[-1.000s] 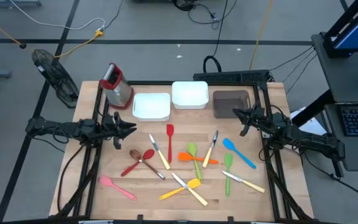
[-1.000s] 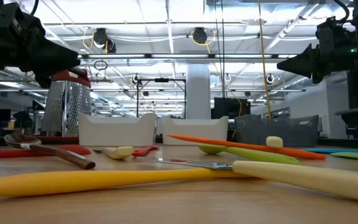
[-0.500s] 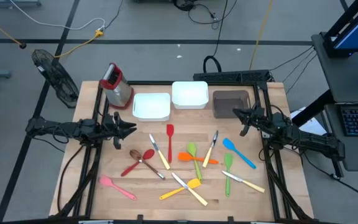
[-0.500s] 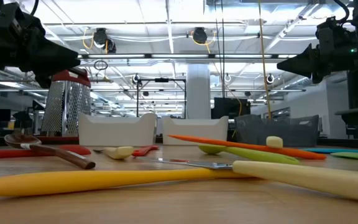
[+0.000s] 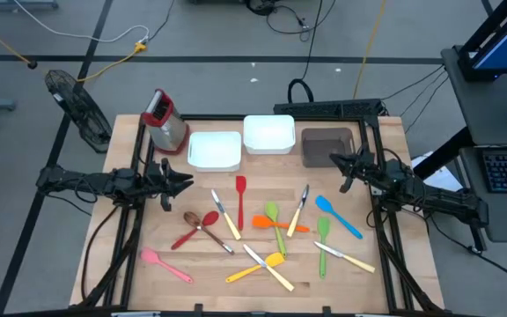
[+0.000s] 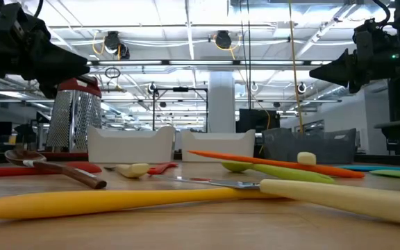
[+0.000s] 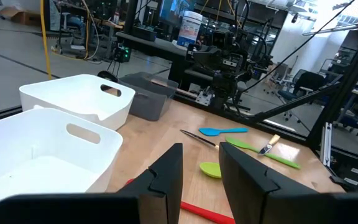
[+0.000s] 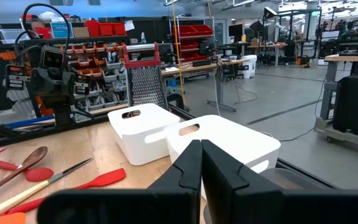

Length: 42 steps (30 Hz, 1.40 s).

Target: Pick & Place Kitchen Items

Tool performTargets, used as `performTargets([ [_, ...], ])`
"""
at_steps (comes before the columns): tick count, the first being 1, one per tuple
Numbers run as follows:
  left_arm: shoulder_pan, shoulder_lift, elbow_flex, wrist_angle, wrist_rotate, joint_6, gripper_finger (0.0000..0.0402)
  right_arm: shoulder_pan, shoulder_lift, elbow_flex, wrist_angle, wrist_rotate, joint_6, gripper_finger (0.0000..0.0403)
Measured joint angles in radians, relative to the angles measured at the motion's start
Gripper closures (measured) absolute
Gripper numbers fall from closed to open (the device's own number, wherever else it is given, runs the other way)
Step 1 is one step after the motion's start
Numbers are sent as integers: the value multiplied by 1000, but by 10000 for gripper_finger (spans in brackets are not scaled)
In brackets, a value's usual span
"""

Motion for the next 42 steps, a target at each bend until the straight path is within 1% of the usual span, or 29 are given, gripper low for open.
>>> performTargets([
  [21, 0, 0, 0, 0, 0, 1, 295, 0, 0, 0, 0, 0, -7, 399],
  [22, 0, 0, 0, 0, -7, 16, 295, 0, 0, 0, 0, 0, -3, 399],
  [25, 1, 0, 0, 0, -106, 124, 295, 0, 0, 0, 1, 5, -15, 399],
  [27, 1, 0, 0, 0, -157, 180, 295, 0, 0, 0, 1, 26, -34, 399],
  [29, 1, 0, 0, 0, -186, 209, 295, 0, 0, 0, 1, 27, -24, 399],
  [34, 1, 0, 0, 0, -187, 203, 295, 0, 0, 0, 1, 26, 79, 399],
  [35, 1, 0, 0, 0, -204, 214, 295, 0, 0, 0, 1, 27, 123, 399],
  [38, 8, 0, 0, 2, -311, 257, 295, 0, 0, 0, 1, 27, 314, 399],
  [40, 8, 0, 0, 2, -337, 259, 295, 0, 0, -2, 3, 27, 393, 399],
  [42, 7, 0, 0, 2, -341, 256, 295, 0, 0, -11, 3, 28, 414, 399],
])
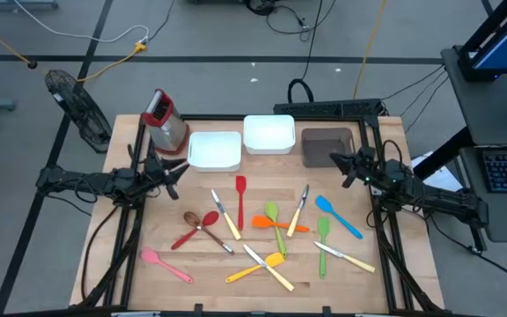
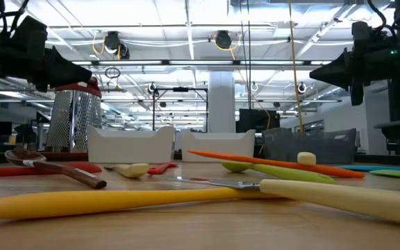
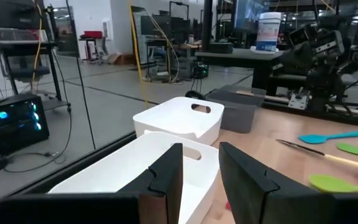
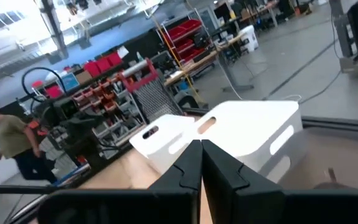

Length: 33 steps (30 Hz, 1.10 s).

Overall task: Pick & Place Kitchen Items
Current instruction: Put the yellow knife into the black bin

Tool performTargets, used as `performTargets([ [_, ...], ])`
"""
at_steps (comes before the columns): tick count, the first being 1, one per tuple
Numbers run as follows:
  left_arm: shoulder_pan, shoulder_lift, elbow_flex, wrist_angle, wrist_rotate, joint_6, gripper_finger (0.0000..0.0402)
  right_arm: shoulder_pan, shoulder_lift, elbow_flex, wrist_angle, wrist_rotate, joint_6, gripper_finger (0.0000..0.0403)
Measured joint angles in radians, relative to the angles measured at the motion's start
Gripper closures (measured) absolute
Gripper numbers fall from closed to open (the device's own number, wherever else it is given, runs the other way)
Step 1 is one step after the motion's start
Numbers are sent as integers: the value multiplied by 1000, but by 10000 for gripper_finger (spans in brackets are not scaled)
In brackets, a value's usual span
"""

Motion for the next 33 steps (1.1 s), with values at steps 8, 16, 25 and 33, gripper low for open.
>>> performTargets([
  [8, 0, 0, 0, 1, 1, -35, 295, 0, 0, -28, 55, -2, 6, 399],
  [16, 0, 0, 0, 1, 1, -51, 295, 0, 0, -31, 118, -2, 6, 399],
  [25, 0, 0, 0, 1, 0, -23, 295, 0, 0, -33, 112, 1, -49, 399],
  [33, 0, 0, 0, 0, 0, -24, 295, -1, 0, -34, 116, -103, -209, 399],
])
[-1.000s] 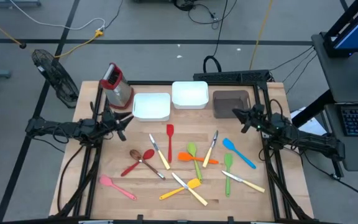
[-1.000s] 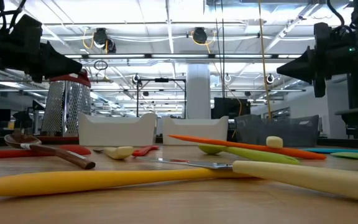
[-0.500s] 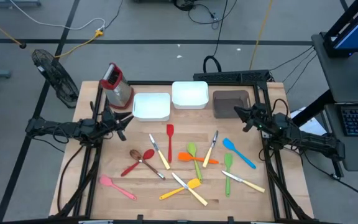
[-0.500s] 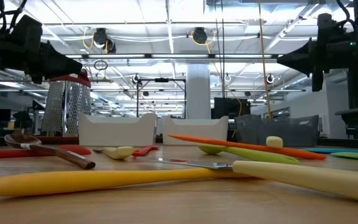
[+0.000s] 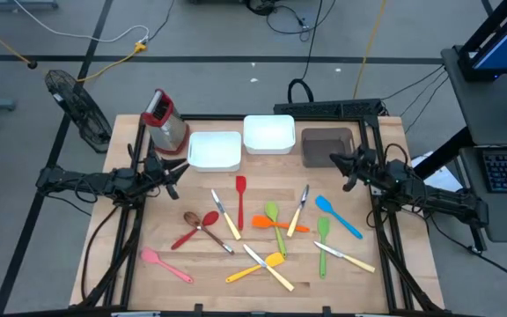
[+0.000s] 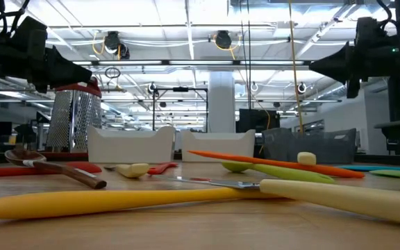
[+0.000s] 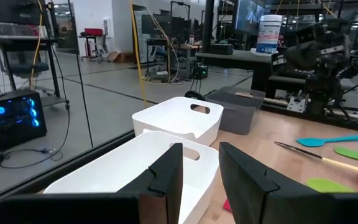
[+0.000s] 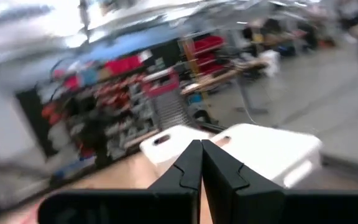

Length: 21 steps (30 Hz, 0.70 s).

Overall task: Pick & Place Kitchen Items
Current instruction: Put the yellow knife into the black bin

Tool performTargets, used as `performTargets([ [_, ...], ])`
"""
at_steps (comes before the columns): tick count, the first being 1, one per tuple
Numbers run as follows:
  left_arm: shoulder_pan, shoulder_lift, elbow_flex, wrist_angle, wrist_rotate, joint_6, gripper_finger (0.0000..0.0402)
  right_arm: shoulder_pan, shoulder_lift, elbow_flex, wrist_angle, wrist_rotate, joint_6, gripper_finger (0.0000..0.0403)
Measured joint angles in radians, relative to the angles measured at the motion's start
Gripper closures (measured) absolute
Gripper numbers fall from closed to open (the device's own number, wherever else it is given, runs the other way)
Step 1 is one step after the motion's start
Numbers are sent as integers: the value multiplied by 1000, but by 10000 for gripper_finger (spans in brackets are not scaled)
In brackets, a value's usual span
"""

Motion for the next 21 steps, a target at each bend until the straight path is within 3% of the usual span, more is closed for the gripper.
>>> performTargets([
  [2, 0, 0, 0, 0, 0, -1, 295, 0, 0, 0, 14, -87, -70, 399],
  [5, 0, 0, 0, 0, 0, -2, 295, 1, 0, -1, 47, -134, -79, 399],
  [13, 0, 0, 0, 0, 0, -40, 295, 1, 0, -1, 105, -135, 5, 399],
  [21, 0, 0, 0, -8, 0, -40, 295, 1, 31, -1, 46, -135, 90, 399],
])
